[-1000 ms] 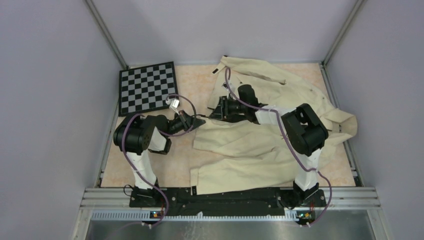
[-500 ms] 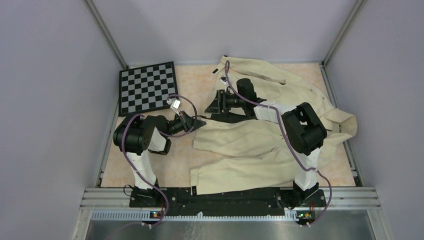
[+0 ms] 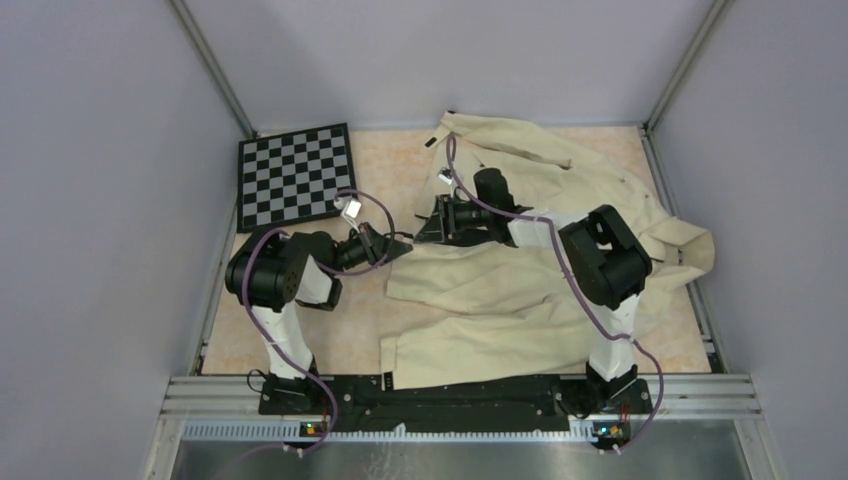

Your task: Zip up the jacket

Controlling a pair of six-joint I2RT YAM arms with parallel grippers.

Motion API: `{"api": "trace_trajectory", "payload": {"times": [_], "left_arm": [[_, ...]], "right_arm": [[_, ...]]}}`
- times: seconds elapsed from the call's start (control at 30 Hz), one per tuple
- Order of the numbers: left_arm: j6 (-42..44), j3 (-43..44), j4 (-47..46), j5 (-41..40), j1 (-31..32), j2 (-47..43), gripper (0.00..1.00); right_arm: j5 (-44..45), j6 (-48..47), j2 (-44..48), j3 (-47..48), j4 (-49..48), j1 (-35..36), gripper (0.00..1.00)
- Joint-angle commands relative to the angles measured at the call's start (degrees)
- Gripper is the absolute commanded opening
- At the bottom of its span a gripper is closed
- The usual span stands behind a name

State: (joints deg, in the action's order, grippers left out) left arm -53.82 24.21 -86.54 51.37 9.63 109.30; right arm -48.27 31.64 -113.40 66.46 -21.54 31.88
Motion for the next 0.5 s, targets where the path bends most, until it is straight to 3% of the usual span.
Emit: {"api": "trace_trajectory", "payload": {"times": [0.0,0.13,0.2,0.3,0.33,0.4,0.47], "left_arm": [[0.47,-1.01,-5.24,0.53,-0.22,-2.43,0.0],[2.42,-1.74,-0.53,-1.01,-0.22,-4.95,0.0],[3.97,-1.94,4.49,-2.33,-0.22,-7.5,0.08],[4.32,-1.59,11.99,-4.36,-0.23,-11.88,0.18],[3.95,-1.43,14.35,-5.06,-0.3,-13.24,0.24],[3.11,-0.61,23.62,-7.61,-0.46,-15.97,0.46],[1.59,0.33,29.41,-8.4,-0.57,-17.44,0.52]], "right_arm": [[-3.56,-0.73,0.35,0.18,-5.63,0.17,0.39],[-4.08,1.8,0.42,-0.83,-9.51,0.12,0.09],[-4.49,3.63,0.26,-1.49,-12.45,0.12,0.0],[-4.09,4.04,-0.05,-1.84,-13.5,0.11,0.0],[-3.82,3.92,0.02,-2.0,-13.59,0.11,0.0],[-3.55,3.97,0.31,-2.29,-14.05,0.11,0.0],[-3.17,4.19,0.82,-2.96,-15.06,0.12,0.0]]}}
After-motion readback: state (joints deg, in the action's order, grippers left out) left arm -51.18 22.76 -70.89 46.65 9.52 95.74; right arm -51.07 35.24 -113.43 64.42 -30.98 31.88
